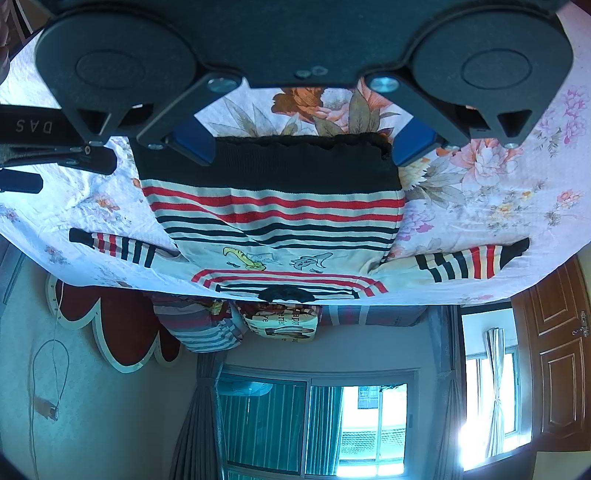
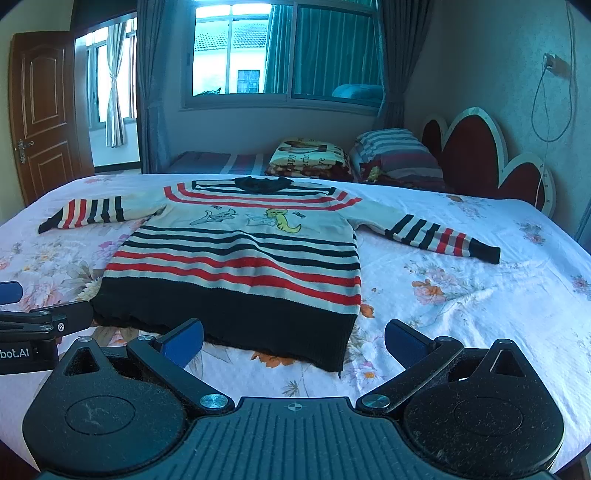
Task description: Fold small clothes
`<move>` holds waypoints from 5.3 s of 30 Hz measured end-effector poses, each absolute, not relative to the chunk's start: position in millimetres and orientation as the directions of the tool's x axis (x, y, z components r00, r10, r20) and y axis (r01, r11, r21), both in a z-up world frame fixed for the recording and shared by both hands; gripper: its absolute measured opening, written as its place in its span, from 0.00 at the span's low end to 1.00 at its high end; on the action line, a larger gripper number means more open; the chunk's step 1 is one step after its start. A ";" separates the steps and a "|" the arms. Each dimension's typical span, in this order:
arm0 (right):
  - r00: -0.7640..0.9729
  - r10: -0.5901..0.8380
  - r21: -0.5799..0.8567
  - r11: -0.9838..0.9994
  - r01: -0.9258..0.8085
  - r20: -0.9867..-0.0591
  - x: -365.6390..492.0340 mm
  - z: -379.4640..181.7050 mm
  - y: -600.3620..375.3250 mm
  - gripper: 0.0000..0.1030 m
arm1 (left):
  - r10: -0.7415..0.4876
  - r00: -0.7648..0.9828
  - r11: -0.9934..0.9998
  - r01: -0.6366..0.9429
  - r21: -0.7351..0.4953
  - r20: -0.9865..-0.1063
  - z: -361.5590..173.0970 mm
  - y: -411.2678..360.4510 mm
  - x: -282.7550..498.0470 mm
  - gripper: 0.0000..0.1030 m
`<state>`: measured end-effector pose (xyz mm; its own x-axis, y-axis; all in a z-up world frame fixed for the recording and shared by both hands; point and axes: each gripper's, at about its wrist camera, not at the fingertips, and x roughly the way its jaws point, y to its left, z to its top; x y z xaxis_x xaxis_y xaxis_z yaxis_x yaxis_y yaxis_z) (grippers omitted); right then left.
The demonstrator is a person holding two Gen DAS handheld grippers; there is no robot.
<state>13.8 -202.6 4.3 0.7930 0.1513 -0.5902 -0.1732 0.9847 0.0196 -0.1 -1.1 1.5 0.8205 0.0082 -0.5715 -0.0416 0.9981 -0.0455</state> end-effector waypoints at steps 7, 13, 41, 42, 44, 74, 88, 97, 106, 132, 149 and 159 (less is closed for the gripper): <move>0.791 0.153 0.022 0.985 -0.174 -0.593 14.4 3.6 -202.9 1.00 | 0.009 0.819 0.998 -0.038 -0.040 -0.574 1.8 -3.0 0.2 0.99; 0.791 0.158 0.025 0.984 -0.178 -0.591 14.9 2.8 -205.2 1.00 | 0.008 0.819 0.999 -0.036 -0.038 -0.574 1.6 -3.9 0.3 0.98; 0.787 0.156 0.034 0.985 -0.169 -0.598 15.1 -0.4 -210.9 1.00 | 0.004 0.814 0.999 -0.028 -0.033 -0.581 -3.7 -12.5 4.7 0.98; 0.786 0.155 0.032 0.985 -0.169 -0.598 15.0 -0.6 -210.6 1.00 | 0.004 0.814 0.999 -0.028 -0.033 -0.581 -3.7 -12.4 4.7 0.98; 0.786 0.153 0.030 0.985 -0.169 -0.599 15.1 -1.1 -210.2 1.00 | 0.004 0.814 0.999 -0.028 -0.033 -0.581 -3.7 -12.5 4.8 0.98; 0.788 0.051 0.186 0.979 0.082 -0.613 126.5 -25.0 -309.8 1.00 | -0.060 0.799 0.998 0.032 -0.057 -0.598 -26.0 -25.1 134.5 0.98; 0.790 -0.032 0.294 0.918 0.265 -0.612 276.7 -65.9 -398.1 0.76 | 0.040 0.781 0.999 -0.055 -0.004 -0.623 -52.2 -12.0 277.9 0.98; 0.757 -0.087 0.501 0.699 0.510 -0.648 342.7 -122.6 -499.9 0.54 | 0.047 0.765 0.999 -0.054 0.009 -0.643 -75.9 -14.8 333.9 0.98; 0.750 -0.100 0.563 0.597 0.571 -0.654 362.7 -146.5 -532.2 0.42 | 0.047 0.757 0.998 -0.055 0.008 -0.652 -88.7 -12.2 373.8 0.98; 0.736 -0.168 0.476 0.666 0.575 -0.655 371.3 -145.2 -531.2 0.05 | 0.092 0.729 0.990 -0.139 -0.016 -0.679 -92.8 35.3 375.8 0.98; 0.743 0.299 0.262 0.950 -0.170 -0.599 441.1 -111.0 -269.6 0.05 | 0.172 0.711 0.967 -0.255 -0.021 -0.682 -87.9 103.4 342.1 0.98; 0.675 0.412 0.234 0.910 -0.343 -0.612 435.7 -133.8 -179.0 0.06 | 0.096 0.746 0.966 -0.229 -0.119 -0.659 -85.1 120.5 331.2 0.98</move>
